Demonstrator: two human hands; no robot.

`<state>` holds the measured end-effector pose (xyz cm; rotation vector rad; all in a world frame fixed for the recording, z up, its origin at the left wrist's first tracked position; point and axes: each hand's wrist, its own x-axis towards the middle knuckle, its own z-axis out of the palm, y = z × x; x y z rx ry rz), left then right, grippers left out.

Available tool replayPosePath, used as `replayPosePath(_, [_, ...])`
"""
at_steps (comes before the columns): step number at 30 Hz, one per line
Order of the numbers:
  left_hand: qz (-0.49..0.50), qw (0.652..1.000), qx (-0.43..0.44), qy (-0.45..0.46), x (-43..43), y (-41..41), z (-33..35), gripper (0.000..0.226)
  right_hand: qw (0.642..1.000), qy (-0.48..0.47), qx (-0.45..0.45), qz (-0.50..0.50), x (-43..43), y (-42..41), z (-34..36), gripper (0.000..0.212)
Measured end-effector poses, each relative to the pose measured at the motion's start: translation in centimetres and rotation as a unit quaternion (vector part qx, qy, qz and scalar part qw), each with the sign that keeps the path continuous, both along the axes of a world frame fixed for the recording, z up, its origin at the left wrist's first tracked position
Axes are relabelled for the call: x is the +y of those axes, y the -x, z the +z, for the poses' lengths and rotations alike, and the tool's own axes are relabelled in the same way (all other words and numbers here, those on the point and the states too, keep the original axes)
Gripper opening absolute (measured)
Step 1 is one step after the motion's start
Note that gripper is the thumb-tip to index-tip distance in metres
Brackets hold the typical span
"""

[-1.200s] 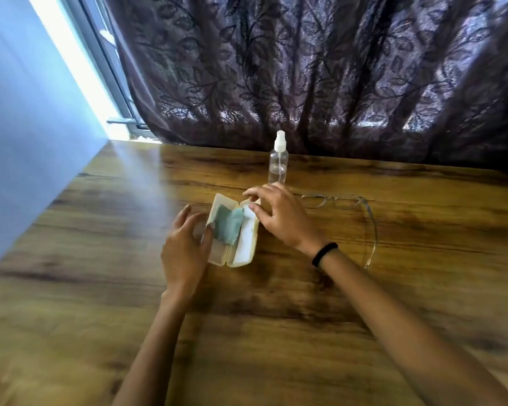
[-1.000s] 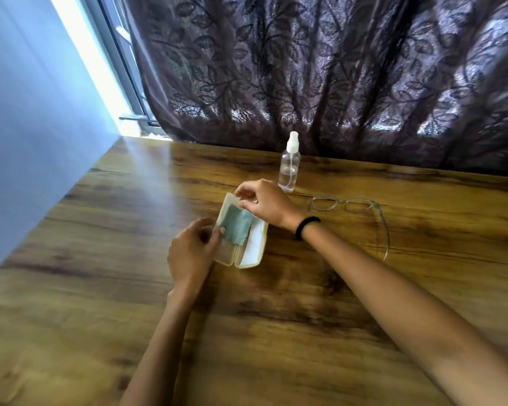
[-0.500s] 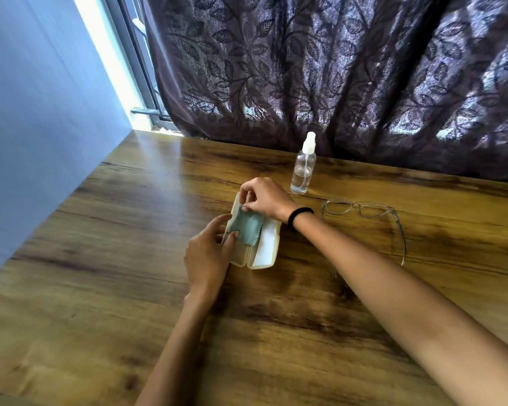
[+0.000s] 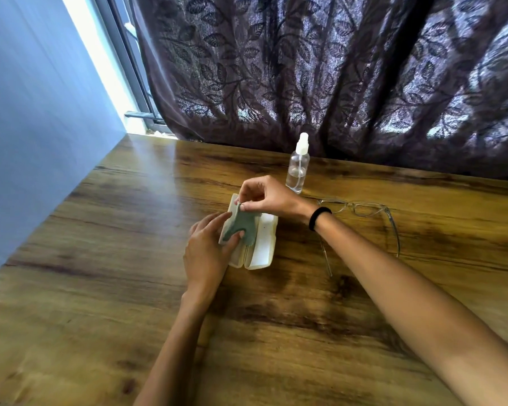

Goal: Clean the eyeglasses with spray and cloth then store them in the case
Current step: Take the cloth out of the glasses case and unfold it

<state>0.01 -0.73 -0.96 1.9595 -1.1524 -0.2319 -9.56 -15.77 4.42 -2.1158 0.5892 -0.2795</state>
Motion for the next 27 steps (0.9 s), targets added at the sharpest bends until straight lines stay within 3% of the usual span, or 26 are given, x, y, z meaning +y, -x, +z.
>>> replayPosePath(6, [-0.041,0.999,0.028,-0.022,-0.8,-0.2,1.0,0.027,0.993,-0.076,-0.09,-0.028,0.5,1.4,0.7,0.018])
replayPosePath(10, [-0.06,0.998,0.03,0.017,-1.6,-0.4,2.9,0.022,0.974,-0.107,-0.18,-0.091,0.7,3.5,1.6,0.016])
replayPosePath(14, [-0.108,0.983,0.14,0.04,-3.4,0.5,5.7,0.019,0.941,-0.152,-0.258,-0.158,-0.1,6.1,1.5,0.015])
replayPosePath(17, [-0.171,0.945,0.274,0.059,-5.2,2.0,7.0,0.009,0.916,-0.162,-0.301,-0.21,-0.8,8.3,1.4,0.014])
replayPosePath(20, [-0.203,0.902,0.379,0.032,-7.8,4.0,7.4,0.017,0.888,-0.19,-0.316,-0.273,-1.7,10.5,1.2,0.014])
replayPosePath(22, [-0.202,0.892,0.403,0.019,-9.9,5.6,7.4,0.015,0.869,-0.234,-0.31,-0.307,-2.5,11.9,1.1,0.018])
replayPosePath(25, [-0.191,0.894,0.404,0.01,-13.3,7.6,6.7,0.013,0.849,-0.287,-0.288,-0.337,-3.9,14.0,1.0,0.027])
replayPosePath(27, [-0.193,0.918,0.346,0.013,-15.4,8.3,6.0,0.023,0.861,-0.271,-0.26,-0.343,-4.6,15.1,0.9,0.024])
